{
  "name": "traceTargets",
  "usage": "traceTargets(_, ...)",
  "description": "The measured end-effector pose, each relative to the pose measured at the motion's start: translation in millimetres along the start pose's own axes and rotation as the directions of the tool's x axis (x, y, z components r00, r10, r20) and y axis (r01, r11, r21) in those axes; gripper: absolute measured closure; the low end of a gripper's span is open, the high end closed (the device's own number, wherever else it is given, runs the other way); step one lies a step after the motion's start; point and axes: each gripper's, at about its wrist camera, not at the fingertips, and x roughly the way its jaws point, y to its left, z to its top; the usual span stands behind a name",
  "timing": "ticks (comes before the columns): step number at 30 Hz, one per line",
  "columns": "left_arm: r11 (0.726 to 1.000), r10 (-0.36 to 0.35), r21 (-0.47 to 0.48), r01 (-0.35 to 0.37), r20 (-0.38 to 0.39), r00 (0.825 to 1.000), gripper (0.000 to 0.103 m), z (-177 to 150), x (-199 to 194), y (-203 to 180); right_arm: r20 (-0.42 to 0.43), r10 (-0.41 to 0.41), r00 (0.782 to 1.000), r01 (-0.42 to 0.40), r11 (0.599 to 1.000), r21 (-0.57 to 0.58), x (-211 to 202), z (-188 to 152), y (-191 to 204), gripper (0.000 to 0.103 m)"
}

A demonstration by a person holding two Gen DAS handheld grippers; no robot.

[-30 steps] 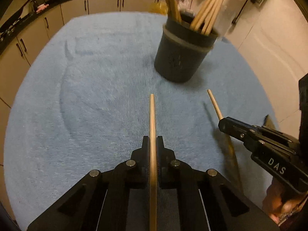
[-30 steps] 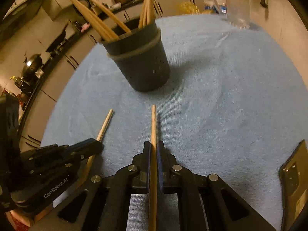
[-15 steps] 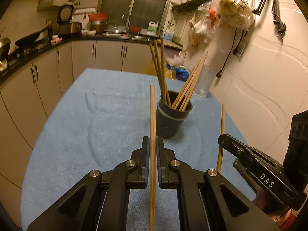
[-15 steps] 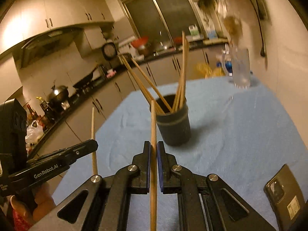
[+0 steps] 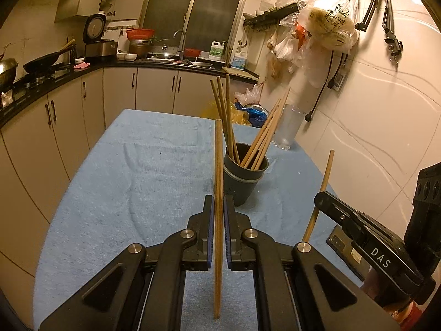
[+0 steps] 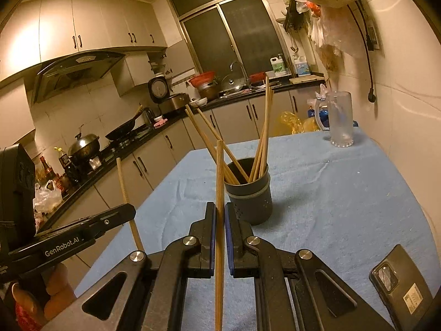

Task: Organize utensils
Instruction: 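Lift both held chopsticks upright and carry them above the grey holder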

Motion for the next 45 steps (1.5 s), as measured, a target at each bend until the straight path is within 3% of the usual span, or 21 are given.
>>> traceTargets(45,1.0,0.015,0.019,-0.015,0.01,1.0,0.097,9.2,-0.7,-8.8,0.034,0.007,0.999,-0.008,1.0,0.028,-15.5,5.1,0.0,0.096)
